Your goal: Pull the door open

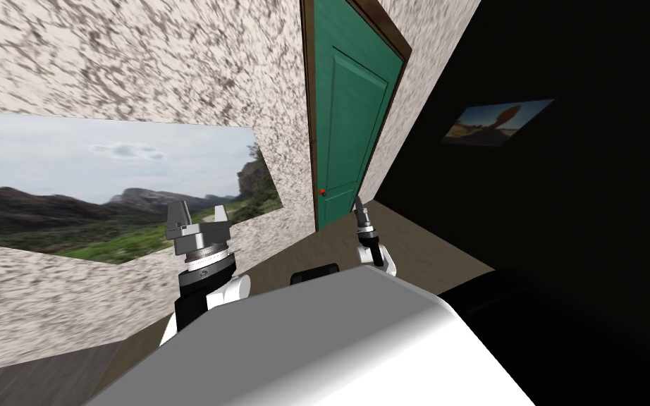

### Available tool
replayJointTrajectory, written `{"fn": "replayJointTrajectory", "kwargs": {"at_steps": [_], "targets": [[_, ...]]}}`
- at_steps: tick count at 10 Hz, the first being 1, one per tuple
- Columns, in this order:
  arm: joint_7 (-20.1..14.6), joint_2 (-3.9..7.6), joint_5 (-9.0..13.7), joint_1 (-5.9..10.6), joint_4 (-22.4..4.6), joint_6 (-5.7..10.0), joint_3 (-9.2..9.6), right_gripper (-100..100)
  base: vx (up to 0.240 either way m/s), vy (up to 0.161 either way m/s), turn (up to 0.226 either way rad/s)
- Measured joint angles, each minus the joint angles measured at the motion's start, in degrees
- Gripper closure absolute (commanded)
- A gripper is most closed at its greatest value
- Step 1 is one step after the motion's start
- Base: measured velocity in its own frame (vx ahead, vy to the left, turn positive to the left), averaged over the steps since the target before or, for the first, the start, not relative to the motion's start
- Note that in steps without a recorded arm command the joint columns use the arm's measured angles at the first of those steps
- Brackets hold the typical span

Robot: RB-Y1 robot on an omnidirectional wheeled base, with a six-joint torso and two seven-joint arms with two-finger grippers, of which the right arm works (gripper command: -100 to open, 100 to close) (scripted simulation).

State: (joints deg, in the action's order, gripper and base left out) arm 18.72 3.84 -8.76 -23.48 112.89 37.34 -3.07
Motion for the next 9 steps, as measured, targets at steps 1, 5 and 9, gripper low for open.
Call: {"fn": "replayJointTrajectory", "kwargs": {"at_steps": [1,5,9], "targets": [[1.12,0.11,-0.56,0.43,-1.76,0.55,-0.09,-100,0.094,-0.022,0.034],[5.76,0.83,-2.95,2.52,-8.25,1.61,-0.64,-100,0.096,-0.024,0.040],[9.62,1.27,-4.91,4.02,-13.96,2.86,-1.04,-100,0.073,-0.016,0.029]]}}
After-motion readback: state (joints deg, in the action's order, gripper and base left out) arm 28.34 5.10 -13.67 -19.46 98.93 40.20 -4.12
